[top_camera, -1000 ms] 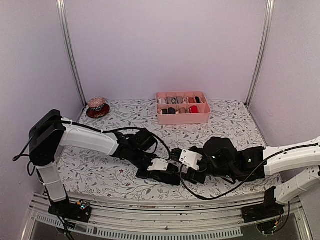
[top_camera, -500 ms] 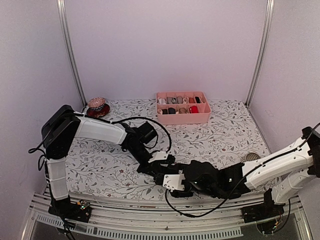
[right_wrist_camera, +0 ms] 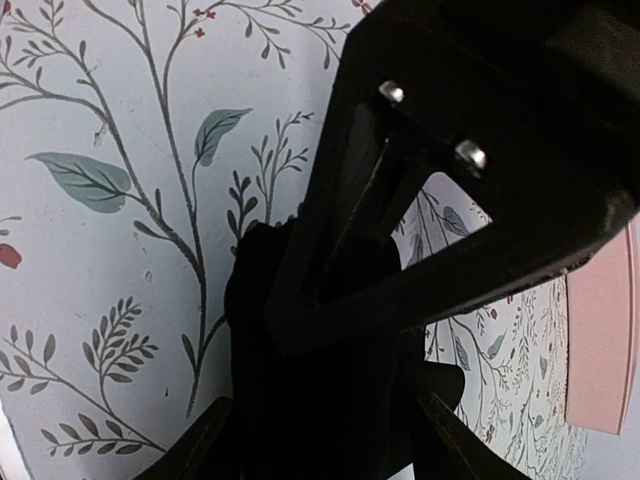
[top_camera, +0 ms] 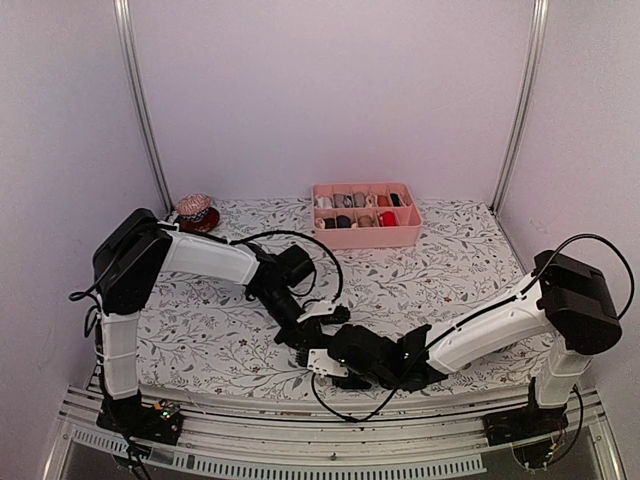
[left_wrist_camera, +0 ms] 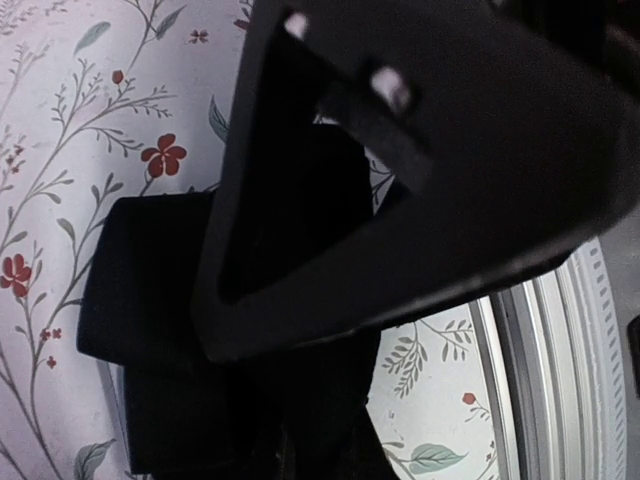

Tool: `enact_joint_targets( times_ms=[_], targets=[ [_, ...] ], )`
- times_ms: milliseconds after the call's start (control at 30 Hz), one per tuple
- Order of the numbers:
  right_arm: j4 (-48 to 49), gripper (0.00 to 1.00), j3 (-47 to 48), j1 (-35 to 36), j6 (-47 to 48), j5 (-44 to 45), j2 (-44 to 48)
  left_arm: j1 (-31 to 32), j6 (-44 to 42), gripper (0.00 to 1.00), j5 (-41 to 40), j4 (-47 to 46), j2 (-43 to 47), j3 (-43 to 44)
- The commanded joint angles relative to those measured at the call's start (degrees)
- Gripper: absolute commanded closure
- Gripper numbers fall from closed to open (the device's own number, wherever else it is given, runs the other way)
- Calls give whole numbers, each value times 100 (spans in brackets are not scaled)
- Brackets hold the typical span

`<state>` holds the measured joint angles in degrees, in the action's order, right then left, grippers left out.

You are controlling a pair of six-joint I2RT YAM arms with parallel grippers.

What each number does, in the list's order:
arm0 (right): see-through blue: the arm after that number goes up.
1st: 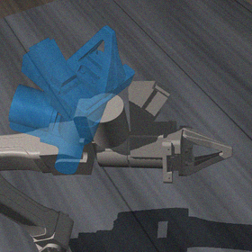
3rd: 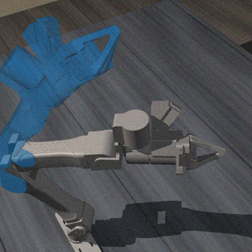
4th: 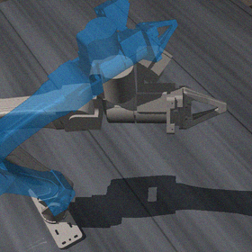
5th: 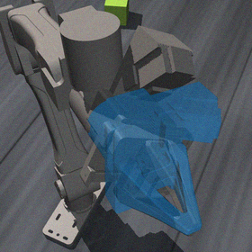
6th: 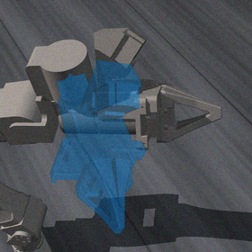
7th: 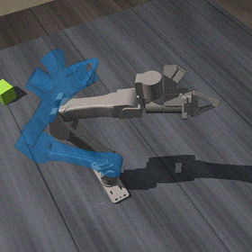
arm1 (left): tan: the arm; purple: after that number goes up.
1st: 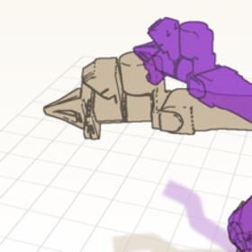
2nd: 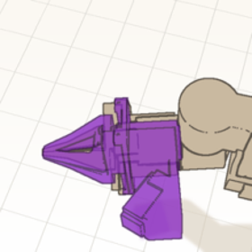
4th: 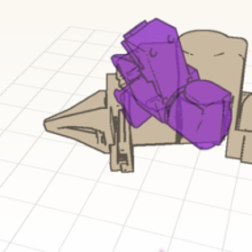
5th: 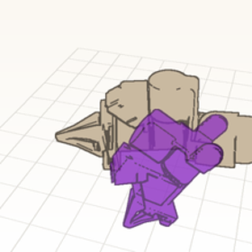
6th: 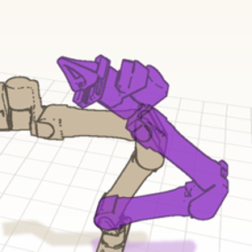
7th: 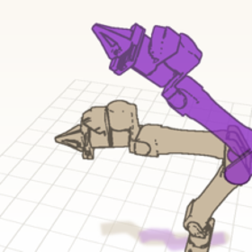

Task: Roll the underwear
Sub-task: Roll the underwear at the center of the board.

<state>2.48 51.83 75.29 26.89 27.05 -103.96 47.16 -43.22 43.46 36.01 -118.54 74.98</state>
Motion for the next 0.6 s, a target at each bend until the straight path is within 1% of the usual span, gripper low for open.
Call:
enact_joint_targets(
  times_ms=[0, 67, 133, 200, 267, 367, 467, 533, 567],
  targets=[
    [-403, 47, 255, -67, -196, -212, -258, -64, 59, 95, -356, 600, -366, -154],
    [-495, 55, 297, -119, -268, -332, -274, -73, 62, 94, -354, 598, -364, -150],
    [-542, 66, 295, -157, -327, -405, -252, -86, 62, 94, -363, 593, -346, -155],
    [-572, 72, 288, -200, -379, -595, -180, -102, 94, 94, -408, 533, -314, -179],
    [-620, 78, 288, -261, -440, -838, -107, -119, 128, 89, -448, 485, -273, -194],
    [-780, 86, 348, -402, -577, -1194, -78, -166, 248, 73, -533, 288, -118, -255],
    [-935, 87, 430, -552, -701, -1570, -134, -251, 391, 57, -662, -91, 234, -468],
    [-1058, 88, 515, -662, -781, -1825, -207, -290, 509, 45, -764, -476, 513, -667],
    [-1119, 88, 553, -717, -817, -1955, -249, -303, 565, 41, -883, -688, 820, -797]
  ],
)
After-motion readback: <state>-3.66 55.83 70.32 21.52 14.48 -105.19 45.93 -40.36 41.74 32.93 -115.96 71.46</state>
